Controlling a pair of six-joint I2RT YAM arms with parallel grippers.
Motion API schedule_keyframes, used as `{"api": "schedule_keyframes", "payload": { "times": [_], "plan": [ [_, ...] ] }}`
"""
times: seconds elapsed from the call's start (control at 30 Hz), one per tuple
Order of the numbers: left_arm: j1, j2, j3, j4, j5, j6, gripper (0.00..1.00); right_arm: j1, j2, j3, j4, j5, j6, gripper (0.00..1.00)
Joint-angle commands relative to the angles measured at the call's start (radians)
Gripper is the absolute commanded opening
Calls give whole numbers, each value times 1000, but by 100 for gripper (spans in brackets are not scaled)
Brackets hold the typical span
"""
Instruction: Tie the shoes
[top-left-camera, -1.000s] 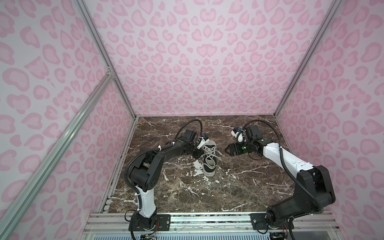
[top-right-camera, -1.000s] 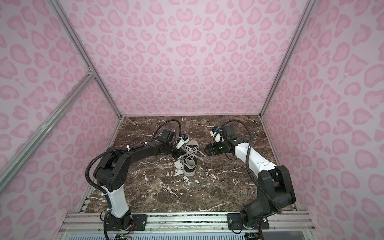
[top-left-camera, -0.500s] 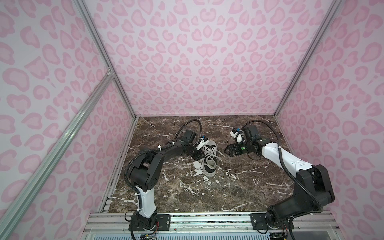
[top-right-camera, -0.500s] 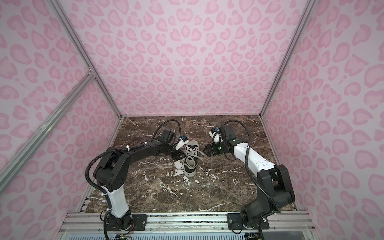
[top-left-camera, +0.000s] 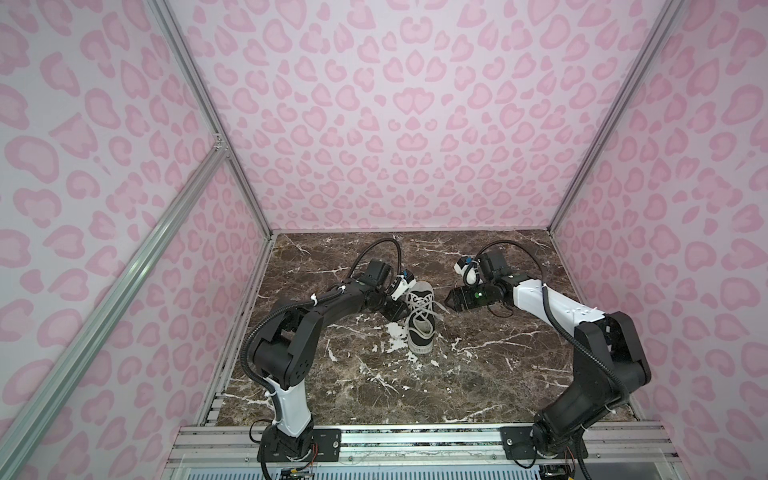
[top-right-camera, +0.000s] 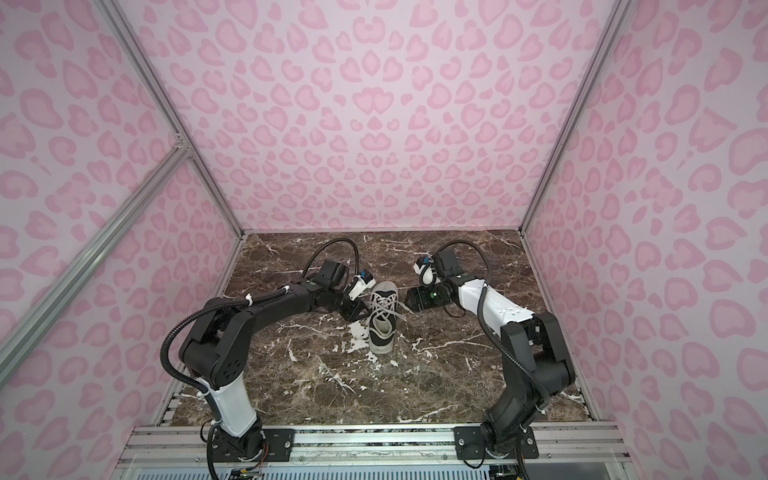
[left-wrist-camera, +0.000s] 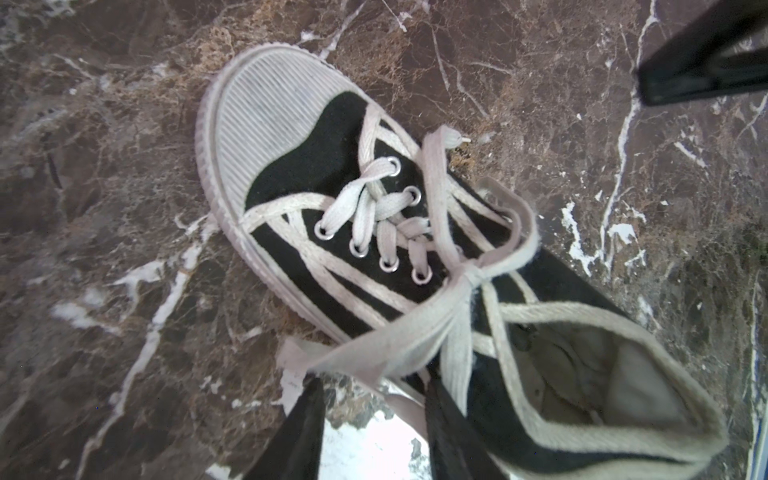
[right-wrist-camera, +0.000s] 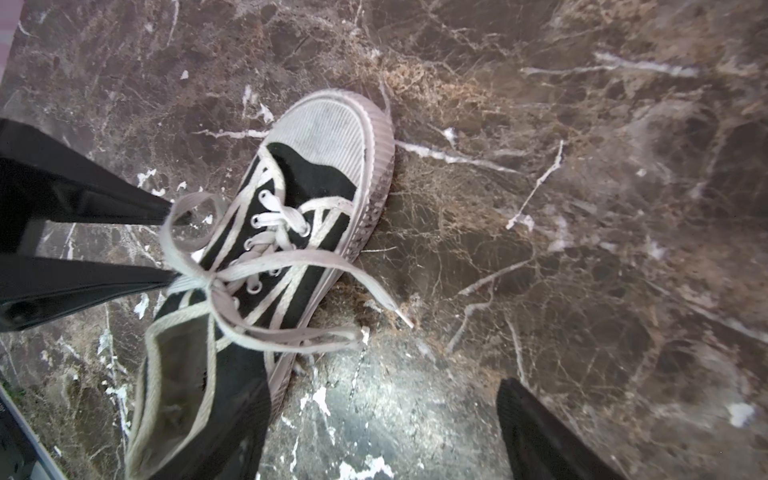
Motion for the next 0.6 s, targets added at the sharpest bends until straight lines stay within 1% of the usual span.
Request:
{"api": "schedule_keyframes", "payload": {
  "times": [0.0, 0.1, 0.13, 0.27, 0.37, 0.47, 0.57],
  "plan": [
    [12, -28, -16, -16, -7, 1, 47, 7, 49, 28, -4, 15, -13, 77],
    [16, -53, -32, -34, -5, 11, 50, 20, 91, 61, -28, 10, -32, 64],
    [17, -62, -37, -35, -9, 11, 50, 27, 99, 65, -31, 12, -36, 63],
    [19, -112, -60, -40, -19, 9, 51, 61, 114, 60, -33, 33, -56, 59],
    [19, -148, -67, -39, -19, -3, 51, 86, 112, 51, -45, 89, -80, 52],
    [19, -182, -75, -35, -6, -14, 51, 91, 95, 28, -48, 67, -105, 46],
    [17, -203, -77, -33, 9, -15, 51, 91, 64, -11, -40, 64, -141, 47]
  ]
}}
